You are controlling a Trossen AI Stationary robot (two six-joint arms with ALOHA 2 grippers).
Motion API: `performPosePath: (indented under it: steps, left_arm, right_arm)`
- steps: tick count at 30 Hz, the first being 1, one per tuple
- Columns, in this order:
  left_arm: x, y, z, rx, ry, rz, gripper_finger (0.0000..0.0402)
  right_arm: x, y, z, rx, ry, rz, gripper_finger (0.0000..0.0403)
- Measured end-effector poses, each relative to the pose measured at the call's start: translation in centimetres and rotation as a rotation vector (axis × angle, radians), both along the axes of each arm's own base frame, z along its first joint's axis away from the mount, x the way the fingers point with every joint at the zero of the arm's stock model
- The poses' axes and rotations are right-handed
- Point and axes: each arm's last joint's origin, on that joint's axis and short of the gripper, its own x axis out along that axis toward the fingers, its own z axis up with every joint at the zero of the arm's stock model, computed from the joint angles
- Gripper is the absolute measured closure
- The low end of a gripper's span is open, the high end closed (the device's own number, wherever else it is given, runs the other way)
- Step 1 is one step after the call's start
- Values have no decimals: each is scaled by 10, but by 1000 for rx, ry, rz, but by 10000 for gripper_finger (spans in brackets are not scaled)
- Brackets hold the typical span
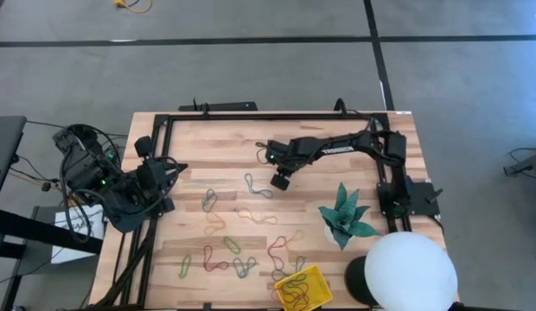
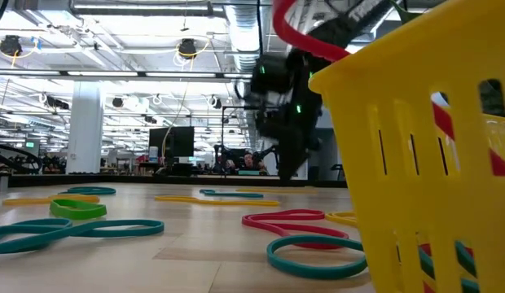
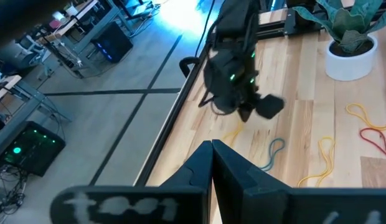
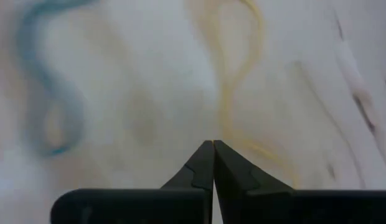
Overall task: Pick and place items into bin
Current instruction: Put the yellow rubber band into the yellow bin
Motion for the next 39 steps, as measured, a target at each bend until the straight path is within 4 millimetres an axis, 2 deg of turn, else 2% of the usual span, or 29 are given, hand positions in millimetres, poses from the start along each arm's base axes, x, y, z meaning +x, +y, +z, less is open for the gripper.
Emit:
performPosePath:
  steps: [7, 9, 11, 14, 17, 22, 27, 33, 39]
  left_arm:
    - [0, 0, 0, -20, 2, 1, 401]
    - [0, 0, 0, -22, 2, 1, 401]
    - [0, 0, 0, -22, 3, 1, 401]
    - [0, 0, 0, -26, 0, 3, 401]
    - [0, -1, -1, -38, 4, 2, 401]
    - [0, -1, -1, -38, 4, 2, 401]
    - [2, -2, -2, -27, 12, -1, 401]
    - [2, -2, -2, -11, 22, -9, 402]
    - [2, -2, -1, -5, 20, -9, 401]
  right_arm:
    - [-6, 69, 82, -19, -87, 123, 402]
    - [-11, 85, 98, -135, -128, 147, 402]
    - [-14, 91, 102, -289, -122, 119, 400]
    - [-12, 85, 97, -339, -88, 110, 389]
    - [-6, 69, 81, -215, -51, 113, 364]
    - [-6, 23, 48, -149, 99, 12, 311]
    - [0, -15, 20, -1, 83, -60, 263]
    - [4, -24, -17, 75, 158, -54, 232]
    - [8, -23, -22, 17, 171, -1, 232]
